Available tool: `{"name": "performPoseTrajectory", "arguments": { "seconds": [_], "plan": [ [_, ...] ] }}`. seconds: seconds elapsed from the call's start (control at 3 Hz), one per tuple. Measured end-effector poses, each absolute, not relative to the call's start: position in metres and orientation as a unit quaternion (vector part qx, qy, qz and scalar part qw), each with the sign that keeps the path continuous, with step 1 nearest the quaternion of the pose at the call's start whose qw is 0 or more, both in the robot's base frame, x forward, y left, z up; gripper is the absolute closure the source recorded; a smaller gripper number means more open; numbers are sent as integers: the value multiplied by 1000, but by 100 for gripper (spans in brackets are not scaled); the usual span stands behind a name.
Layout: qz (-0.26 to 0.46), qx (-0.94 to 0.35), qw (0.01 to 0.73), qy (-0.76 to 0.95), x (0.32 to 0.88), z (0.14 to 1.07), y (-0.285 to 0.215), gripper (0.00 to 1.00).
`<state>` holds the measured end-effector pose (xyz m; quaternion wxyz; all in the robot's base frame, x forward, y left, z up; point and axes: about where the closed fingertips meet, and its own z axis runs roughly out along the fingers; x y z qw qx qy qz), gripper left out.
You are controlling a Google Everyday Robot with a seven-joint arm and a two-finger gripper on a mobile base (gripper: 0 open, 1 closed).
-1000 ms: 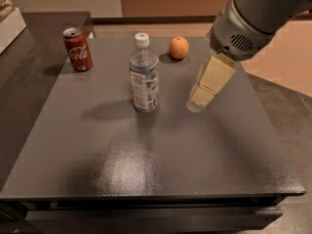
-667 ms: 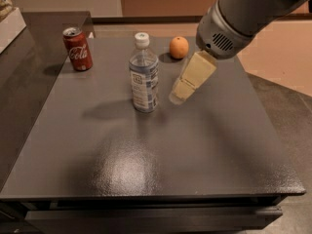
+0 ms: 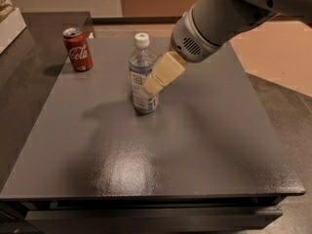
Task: Knock blue plastic bottle over
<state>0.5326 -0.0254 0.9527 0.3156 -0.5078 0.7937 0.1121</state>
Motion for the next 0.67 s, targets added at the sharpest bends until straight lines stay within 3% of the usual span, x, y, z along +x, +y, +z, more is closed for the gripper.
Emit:
{"name": "performPoseTrajectory", "arguments": {
  "seconds": [0.33,0.67],
  "plan": [
    [132,-504,323,790,536,945,-4,0],
    [147,-504,325,787,537,939,11,18]
  ]
}}
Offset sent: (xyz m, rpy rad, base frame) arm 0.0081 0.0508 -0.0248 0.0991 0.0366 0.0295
